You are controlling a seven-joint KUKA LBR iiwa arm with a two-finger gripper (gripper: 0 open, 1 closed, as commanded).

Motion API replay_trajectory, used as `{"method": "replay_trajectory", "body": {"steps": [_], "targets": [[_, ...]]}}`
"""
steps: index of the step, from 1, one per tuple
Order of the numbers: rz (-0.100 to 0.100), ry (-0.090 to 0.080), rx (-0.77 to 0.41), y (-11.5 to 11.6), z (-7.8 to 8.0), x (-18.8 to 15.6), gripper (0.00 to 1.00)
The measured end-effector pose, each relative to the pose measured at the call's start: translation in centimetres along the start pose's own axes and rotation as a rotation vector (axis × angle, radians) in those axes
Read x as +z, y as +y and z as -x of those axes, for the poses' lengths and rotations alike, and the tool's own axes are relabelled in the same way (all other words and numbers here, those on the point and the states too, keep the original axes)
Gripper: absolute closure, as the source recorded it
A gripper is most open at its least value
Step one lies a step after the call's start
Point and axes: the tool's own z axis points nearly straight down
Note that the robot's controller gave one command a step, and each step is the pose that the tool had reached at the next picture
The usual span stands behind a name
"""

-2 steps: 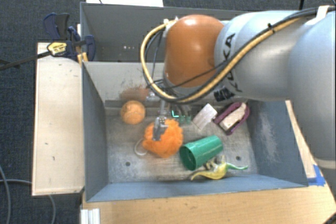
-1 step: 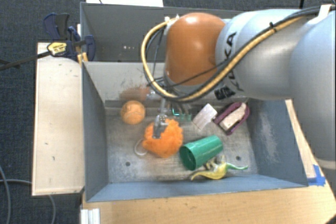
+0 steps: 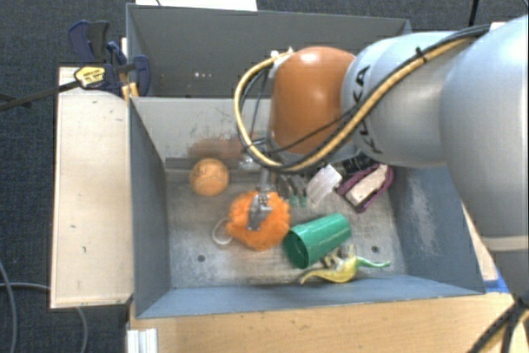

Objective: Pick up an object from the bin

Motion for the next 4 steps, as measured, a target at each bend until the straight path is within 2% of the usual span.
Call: {"method": "replay_trajectory", "body": {"steps": [1, 2, 3, 4], "targets": [[0.0, 0.004, 0.342, 0.5, -1.9, 5.3, 1.0], [0.0, 0.004, 0.343, 0.5, -1.9, 5.3, 1.0], [-0.005, 0.008, 0.365, -0.3, -1.4, -1.2, 1.0], [-0.005, 0.008, 0.365, -0.3, -1.4, -1.2, 1.0]]}}
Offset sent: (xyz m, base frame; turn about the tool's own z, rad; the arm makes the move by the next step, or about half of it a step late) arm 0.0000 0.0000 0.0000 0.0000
